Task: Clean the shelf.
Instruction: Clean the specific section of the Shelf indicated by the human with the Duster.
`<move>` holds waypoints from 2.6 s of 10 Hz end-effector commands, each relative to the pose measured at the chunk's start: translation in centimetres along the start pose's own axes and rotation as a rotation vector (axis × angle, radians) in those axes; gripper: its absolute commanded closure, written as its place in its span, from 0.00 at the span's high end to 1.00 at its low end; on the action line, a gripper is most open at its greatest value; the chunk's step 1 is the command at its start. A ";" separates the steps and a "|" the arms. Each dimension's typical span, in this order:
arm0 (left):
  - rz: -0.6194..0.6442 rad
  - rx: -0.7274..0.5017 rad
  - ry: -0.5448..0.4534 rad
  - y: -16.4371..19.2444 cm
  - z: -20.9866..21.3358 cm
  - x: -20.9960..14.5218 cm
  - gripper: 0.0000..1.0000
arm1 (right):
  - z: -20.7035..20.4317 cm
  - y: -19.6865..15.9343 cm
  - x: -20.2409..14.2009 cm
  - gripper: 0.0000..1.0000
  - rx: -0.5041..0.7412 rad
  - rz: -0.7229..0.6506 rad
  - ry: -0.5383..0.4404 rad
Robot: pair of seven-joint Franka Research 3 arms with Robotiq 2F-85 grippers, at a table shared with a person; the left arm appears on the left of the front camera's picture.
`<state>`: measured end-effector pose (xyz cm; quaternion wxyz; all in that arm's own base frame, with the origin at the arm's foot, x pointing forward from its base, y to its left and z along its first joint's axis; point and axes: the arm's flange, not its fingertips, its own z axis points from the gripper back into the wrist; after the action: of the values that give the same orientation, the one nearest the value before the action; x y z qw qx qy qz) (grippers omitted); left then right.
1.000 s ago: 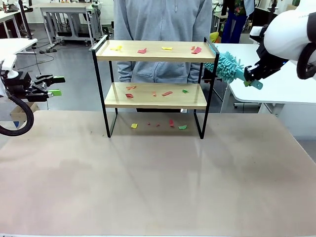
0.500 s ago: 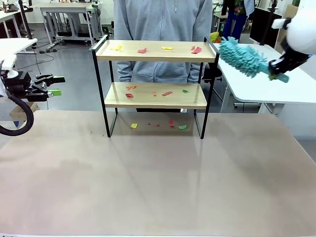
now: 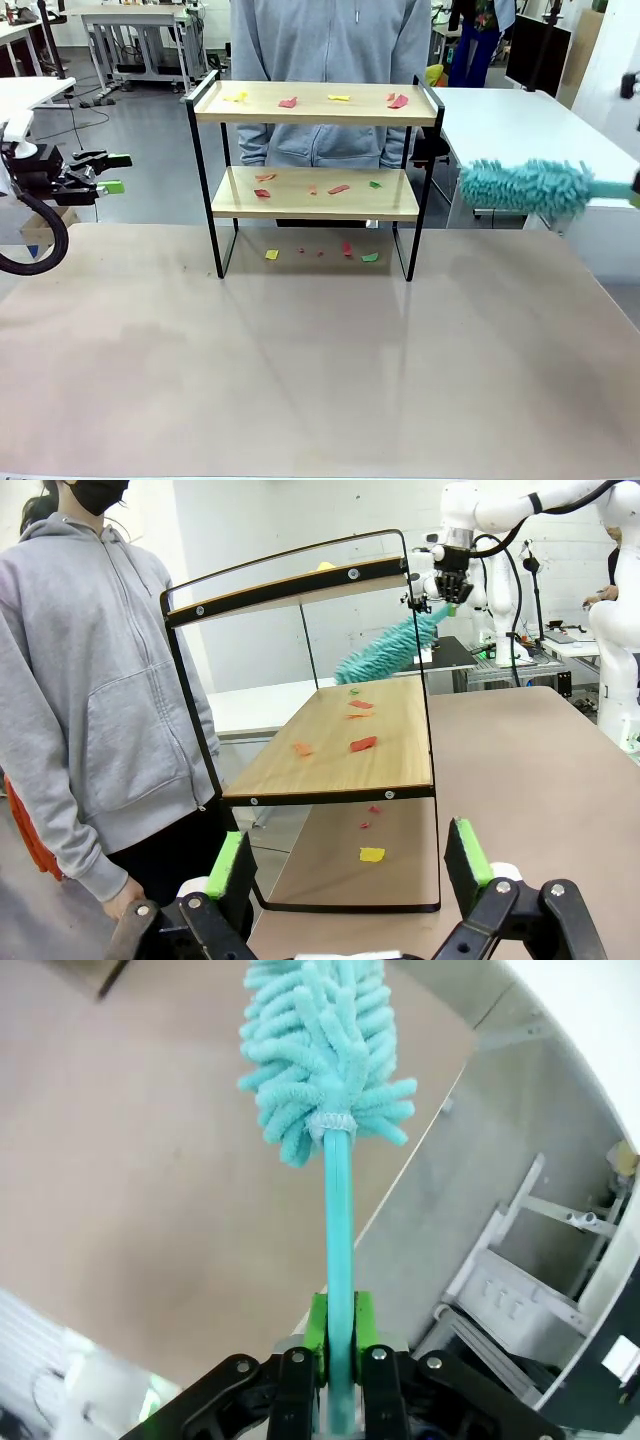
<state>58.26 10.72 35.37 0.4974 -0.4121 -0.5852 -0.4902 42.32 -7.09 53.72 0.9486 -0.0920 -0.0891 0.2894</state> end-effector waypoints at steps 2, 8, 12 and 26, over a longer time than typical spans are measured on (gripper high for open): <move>-0.003 0.002 -0.002 -0.1 0.0 0.2 1.00 | 1.6 3.5 -4.2 0.13 0.041 0.347 0.023; -0.003 0.002 -0.002 -0.1 0.0 0.2 1.00 | 1.5 11.2 -2.8 0.13 0.317 0.927 -0.094; -0.003 0.002 -0.002 -0.1 0.0 0.2 1.00 | 0.6 13.7 -0.7 0.13 0.406 1.076 -0.001; -0.003 0.002 -0.002 -0.1 0.0 0.2 1.00 | -0.2 14.3 -1.4 0.13 0.382 1.042 -0.005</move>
<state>58.27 10.72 35.34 0.4975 -0.4123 -0.5850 -0.4901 33.89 3.95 50.13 0.6831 0.0486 0.0257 0.7283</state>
